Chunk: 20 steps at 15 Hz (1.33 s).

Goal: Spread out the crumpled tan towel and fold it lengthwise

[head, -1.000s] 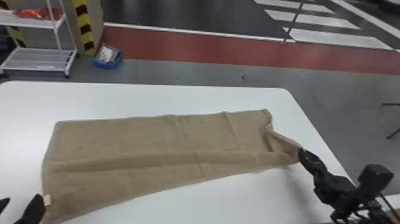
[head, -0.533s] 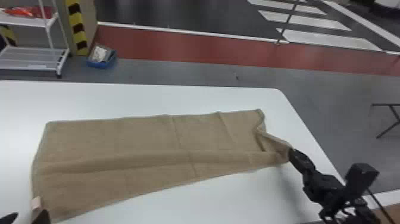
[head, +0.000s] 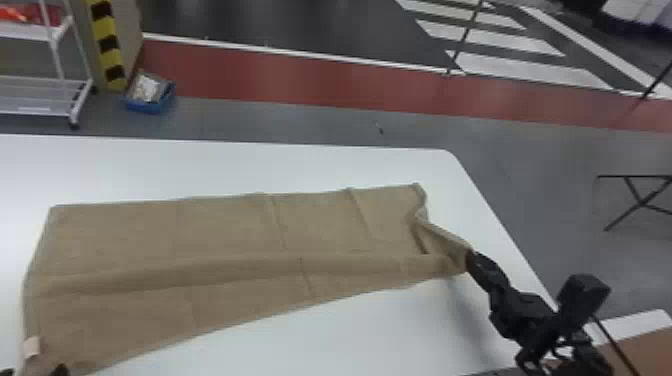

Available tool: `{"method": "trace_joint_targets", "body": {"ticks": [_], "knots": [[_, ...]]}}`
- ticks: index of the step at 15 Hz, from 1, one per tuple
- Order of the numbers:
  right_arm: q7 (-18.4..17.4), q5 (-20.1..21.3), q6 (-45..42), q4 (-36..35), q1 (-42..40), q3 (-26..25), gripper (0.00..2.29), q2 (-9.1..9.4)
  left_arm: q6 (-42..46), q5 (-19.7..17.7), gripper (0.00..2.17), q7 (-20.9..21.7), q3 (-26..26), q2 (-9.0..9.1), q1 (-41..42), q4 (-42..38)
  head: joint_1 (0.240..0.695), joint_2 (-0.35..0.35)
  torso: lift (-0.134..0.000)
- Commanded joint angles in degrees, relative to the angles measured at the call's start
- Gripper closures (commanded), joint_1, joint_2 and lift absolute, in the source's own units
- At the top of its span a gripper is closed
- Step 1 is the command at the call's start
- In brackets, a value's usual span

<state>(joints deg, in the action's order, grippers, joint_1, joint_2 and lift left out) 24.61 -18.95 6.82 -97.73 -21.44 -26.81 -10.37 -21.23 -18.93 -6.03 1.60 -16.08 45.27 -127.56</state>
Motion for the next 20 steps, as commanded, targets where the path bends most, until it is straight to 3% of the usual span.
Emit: {"method": "trace_joint_targets", "body": {"ticks": [1,5,7,9,11,12,15,20], "knots": [[0.00,-0.12,0.00,0.00,0.00,0.09,1.41,0.00,0.00,0.12,0.53,0.06,-0.01,0.00,-0.10,0.47,0.695,-0.285,-0.124],[0.00,-0.12,0.00,-0.18,0.00,0.09,1.41,0.00,-0.70,0.48,0.54,0.50,-0.19,-0.09,-0.10,0.56,0.695,-0.283,-0.124],[0.00,-0.12,0.00,-0.27,-0.09,-0.09,1.41,0.00,-1.76,1.09,0.92,0.59,-0.19,-0.09,-0.18,0.47,0.695,-0.285,-0.124],[0.00,-0.12,0.18,-0.62,-0.09,-0.09,1.41,0.00,-2.11,1.09,1.07,0.67,-0.19,-0.09,-0.18,0.29,0.695,-0.287,-0.124],[0.00,-0.12,0.18,-0.79,-0.09,-0.09,1.41,0.00,-1.58,0.83,1.59,0.15,-0.10,-0.09,-0.01,-0.15,0.695,-0.288,-0.124],[0.00,-0.12,0.18,-0.88,0.00,-0.09,1.41,0.00,-0.88,0.65,1.69,0.06,0.16,-0.09,0.25,-0.85,0.695,-0.287,-0.124],[0.00,-0.12,0.18,-1.94,-0.35,-0.44,1.41,0.00,0.70,-3.13,1.69,0.06,2.62,-0.09,1.22,-4.63,0.695,-0.281,-0.124],[0.09,2.60,3.34,-4.40,-1.58,-1.23,1.41,0.00,0.00,-3.21,1.69,-1.61,4.47,-0.09,1.57,-9.29,0.695,-0.266,-0.124]]}}
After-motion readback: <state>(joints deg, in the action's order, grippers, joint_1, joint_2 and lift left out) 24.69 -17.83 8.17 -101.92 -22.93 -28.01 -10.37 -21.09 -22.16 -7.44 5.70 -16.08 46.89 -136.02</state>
